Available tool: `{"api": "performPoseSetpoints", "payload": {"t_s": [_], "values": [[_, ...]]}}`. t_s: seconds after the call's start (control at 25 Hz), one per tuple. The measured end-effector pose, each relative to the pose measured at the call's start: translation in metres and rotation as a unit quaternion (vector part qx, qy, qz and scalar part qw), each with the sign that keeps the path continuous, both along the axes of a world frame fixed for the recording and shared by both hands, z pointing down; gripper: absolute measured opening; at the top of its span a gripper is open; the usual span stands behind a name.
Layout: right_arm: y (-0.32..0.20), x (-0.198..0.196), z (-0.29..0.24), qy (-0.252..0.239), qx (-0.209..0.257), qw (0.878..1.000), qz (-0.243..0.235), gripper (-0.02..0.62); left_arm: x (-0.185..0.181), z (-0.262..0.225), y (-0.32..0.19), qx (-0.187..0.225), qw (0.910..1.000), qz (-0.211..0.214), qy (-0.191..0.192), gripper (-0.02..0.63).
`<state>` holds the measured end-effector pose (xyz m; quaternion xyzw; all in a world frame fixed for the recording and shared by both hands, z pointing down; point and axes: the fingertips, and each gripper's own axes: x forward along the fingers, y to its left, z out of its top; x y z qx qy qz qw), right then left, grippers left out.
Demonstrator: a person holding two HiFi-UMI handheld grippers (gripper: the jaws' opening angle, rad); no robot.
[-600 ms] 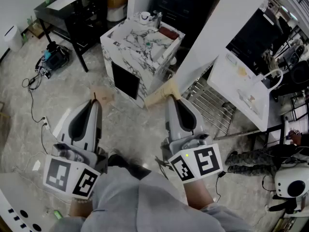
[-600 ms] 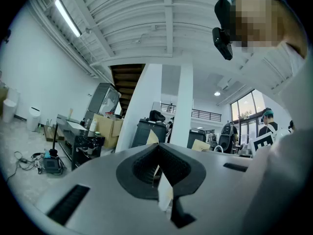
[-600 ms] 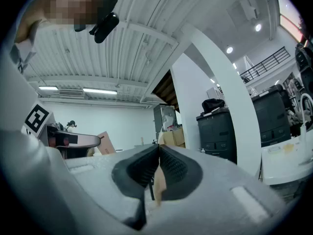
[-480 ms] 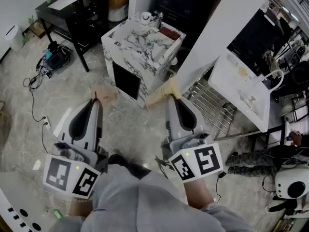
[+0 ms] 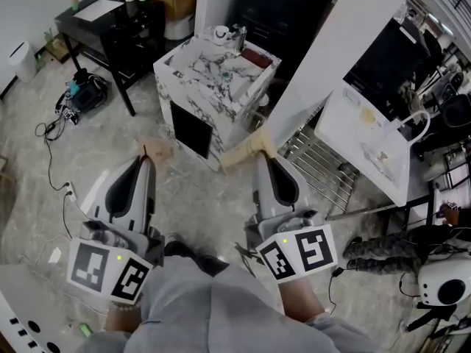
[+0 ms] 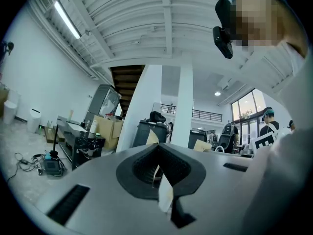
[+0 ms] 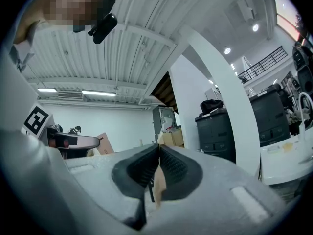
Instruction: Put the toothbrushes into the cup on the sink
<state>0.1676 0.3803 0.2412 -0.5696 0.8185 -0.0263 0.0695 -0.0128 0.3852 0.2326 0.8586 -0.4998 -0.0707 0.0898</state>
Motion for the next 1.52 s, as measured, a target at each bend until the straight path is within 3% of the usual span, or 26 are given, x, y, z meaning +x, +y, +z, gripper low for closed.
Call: {"api": "performPoseSetpoints", "payload": {"t_s": [0.44,0.8,1.52], "values": [[0.009,0.013,0.0,-0.003,-0.003,1.0,-0.008,0.002,0.005,-0.005,0.013,0.007,0.9998,-0.02,0.001,0.005],[0.007,0.002,0.005,-0.007,-0.011,0.999,-0.031,0.002,-0.009,-0.003,0.019,0.007,0.999,-0.044,0.004,0.005],[-0.055,-0.033,0.008,-0.006,-0.024,0.999,-0.026,0.002,-0.051,-0.001,-0.044,0.004,0.9989,-0.046,0.009,0.006]]}}
